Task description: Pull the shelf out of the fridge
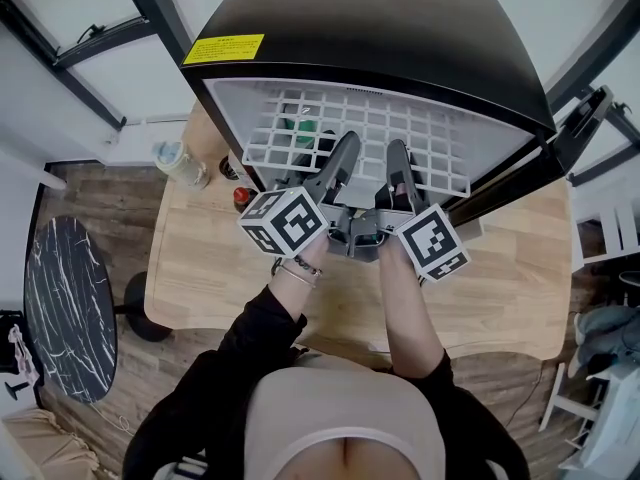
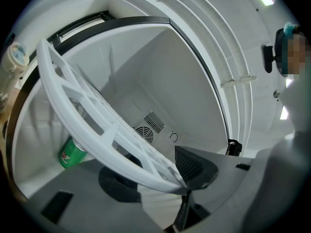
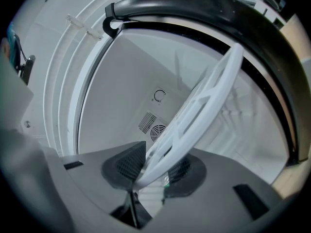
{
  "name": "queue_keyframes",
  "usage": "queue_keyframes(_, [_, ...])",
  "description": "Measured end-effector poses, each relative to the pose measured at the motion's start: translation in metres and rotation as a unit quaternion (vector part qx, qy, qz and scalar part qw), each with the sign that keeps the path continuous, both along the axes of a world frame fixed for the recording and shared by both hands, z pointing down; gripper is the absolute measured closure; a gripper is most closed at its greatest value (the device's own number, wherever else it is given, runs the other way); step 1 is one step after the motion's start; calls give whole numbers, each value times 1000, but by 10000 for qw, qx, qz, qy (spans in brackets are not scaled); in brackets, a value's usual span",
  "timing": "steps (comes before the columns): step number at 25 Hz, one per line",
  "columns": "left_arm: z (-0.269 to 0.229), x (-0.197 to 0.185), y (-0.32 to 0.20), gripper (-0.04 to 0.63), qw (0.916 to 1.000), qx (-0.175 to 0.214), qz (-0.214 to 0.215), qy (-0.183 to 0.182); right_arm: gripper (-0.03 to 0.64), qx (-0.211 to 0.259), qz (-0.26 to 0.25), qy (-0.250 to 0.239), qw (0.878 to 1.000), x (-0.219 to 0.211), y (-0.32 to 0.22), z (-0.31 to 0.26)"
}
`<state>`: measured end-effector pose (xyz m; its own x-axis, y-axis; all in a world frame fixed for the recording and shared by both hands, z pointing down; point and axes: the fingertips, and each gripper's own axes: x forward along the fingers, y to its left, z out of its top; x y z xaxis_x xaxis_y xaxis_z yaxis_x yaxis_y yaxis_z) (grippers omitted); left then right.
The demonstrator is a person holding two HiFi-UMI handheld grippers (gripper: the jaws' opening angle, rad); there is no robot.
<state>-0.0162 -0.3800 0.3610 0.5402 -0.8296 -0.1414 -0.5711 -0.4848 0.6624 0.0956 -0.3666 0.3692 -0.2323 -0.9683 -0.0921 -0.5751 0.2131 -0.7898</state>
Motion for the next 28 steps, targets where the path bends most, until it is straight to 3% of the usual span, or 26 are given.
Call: queue_keyframes(28, [0,-3,13,382,10000,-17,-3,-26,485,-13,19,42,10000,-3,13,0])
